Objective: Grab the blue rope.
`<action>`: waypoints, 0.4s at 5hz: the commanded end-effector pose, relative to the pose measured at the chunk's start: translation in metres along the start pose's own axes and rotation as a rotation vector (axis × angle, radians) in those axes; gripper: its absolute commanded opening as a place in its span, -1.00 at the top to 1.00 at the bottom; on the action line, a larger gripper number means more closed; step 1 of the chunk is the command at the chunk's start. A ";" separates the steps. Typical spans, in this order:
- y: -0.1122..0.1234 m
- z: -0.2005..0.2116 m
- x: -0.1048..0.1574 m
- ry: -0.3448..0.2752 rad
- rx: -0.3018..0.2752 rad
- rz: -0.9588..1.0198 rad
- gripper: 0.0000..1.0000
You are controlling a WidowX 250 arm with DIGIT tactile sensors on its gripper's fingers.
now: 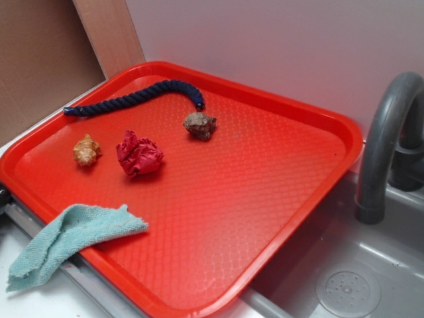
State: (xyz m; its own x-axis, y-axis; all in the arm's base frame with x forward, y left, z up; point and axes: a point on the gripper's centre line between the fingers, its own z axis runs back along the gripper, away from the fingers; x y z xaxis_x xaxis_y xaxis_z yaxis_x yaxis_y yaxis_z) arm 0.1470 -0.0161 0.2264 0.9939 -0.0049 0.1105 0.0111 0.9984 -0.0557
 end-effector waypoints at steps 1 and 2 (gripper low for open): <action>0.019 -0.036 0.058 -0.067 -0.007 -0.138 -1.00; 0.016 -0.066 0.089 -0.134 -0.023 -0.374 -1.00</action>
State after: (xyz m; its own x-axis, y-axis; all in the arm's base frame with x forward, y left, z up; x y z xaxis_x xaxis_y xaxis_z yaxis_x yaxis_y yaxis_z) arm 0.2401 -0.0048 0.1579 0.9026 -0.3676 0.2239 0.3830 0.9233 -0.0281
